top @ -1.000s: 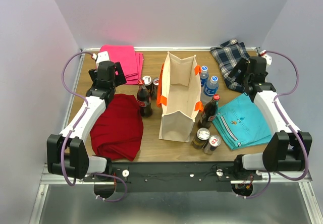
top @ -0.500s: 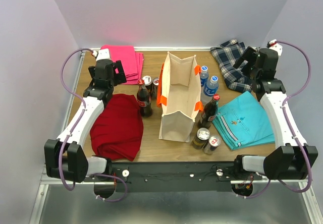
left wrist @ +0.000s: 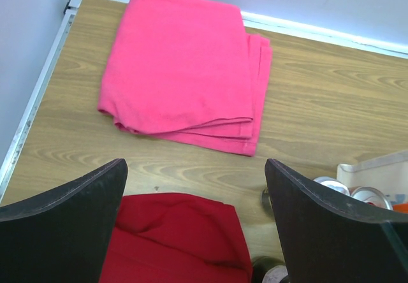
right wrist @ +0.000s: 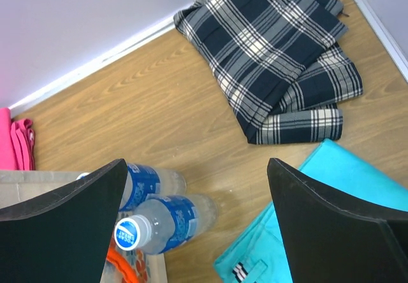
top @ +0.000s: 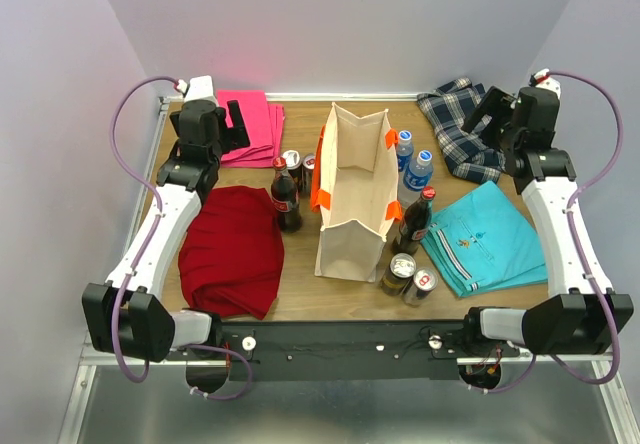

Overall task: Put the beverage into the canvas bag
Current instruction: Pick up the drink from the center of the board.

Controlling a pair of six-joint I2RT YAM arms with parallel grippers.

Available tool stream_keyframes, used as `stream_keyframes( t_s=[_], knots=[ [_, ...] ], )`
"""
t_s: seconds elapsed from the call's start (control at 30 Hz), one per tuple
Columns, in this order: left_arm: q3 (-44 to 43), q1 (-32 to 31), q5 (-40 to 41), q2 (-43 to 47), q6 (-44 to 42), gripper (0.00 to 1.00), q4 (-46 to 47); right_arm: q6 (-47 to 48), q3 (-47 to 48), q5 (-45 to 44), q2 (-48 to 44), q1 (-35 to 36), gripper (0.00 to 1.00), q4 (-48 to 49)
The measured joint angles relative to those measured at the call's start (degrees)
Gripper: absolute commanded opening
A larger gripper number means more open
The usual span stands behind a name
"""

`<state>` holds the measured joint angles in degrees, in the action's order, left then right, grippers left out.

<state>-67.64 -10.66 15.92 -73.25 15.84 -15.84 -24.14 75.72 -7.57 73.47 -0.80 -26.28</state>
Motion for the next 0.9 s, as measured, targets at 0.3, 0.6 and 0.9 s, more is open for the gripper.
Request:
stream_keyframes(
  t_s=[0.3,0.6,0.9],
  knots=[
    [-2.71,-0.09,-5.49,-1.49,0.07,0.99,-2.25,2.78,1.18,5.11,-1.11,0.0,0.99,-5.38],
    [-5.11,-0.09,-12.07,-1.66,0.04,0.99,-3.69,6.25,2.43,10.58,-5.75,2.45,0.99,-9.79],
    [-6.99,-0.09,-16.26,-1.77,0.5,0.99,-3.67,7.74,2.97,15.61,-9.68,4.59,0.99,-12.98]
  ],
)
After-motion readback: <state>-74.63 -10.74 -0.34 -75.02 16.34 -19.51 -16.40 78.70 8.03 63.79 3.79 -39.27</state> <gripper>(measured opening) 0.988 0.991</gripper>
